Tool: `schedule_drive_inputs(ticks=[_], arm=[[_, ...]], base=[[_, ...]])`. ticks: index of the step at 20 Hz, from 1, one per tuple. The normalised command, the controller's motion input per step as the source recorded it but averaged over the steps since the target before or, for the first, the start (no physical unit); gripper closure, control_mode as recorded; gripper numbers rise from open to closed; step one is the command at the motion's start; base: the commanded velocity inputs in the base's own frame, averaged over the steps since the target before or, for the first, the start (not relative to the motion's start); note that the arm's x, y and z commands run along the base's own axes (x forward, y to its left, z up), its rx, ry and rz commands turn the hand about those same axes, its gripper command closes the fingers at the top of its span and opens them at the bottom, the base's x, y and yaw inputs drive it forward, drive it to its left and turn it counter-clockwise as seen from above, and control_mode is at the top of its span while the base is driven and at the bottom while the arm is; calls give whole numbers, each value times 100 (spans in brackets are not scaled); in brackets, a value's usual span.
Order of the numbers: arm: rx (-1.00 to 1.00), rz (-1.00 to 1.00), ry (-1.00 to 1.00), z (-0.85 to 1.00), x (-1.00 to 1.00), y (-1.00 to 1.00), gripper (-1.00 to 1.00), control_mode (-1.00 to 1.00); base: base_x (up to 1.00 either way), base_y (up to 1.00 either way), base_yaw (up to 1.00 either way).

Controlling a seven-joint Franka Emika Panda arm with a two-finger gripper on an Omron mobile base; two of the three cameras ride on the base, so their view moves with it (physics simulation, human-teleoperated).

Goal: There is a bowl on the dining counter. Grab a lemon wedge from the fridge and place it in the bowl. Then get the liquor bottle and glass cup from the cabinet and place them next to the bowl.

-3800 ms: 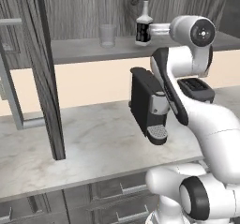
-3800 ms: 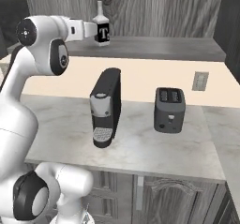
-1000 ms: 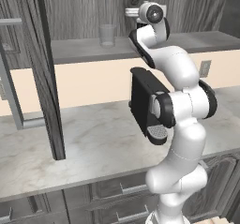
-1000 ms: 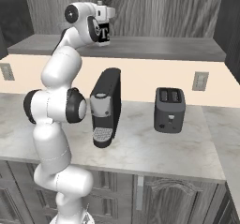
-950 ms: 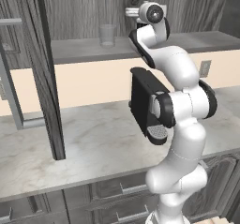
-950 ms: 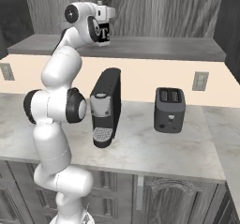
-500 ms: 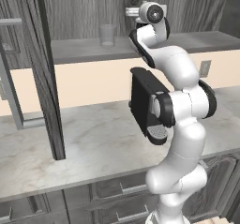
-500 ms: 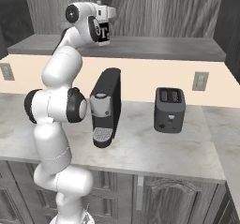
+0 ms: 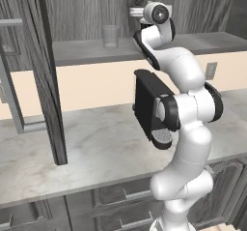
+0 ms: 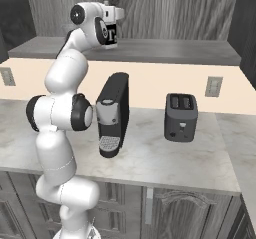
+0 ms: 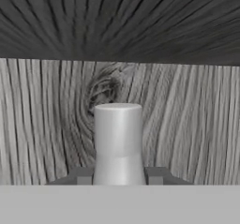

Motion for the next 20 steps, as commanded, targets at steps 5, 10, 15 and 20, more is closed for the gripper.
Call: schedule_drive_inputs(ticks=[5, 10, 15, 20], arm=[[2, 1, 0, -4, -28, -12, 100, -100], [1, 1, -1, 3, -81, -12, 100, -100], [0, 9, -6, 10, -100, 0, 100, -100], [0, 15, -3, 13, -100, -1, 100, -100]], base=[[0, 0, 0], [0, 0, 0], [0, 0, 0], [0, 0, 0]])
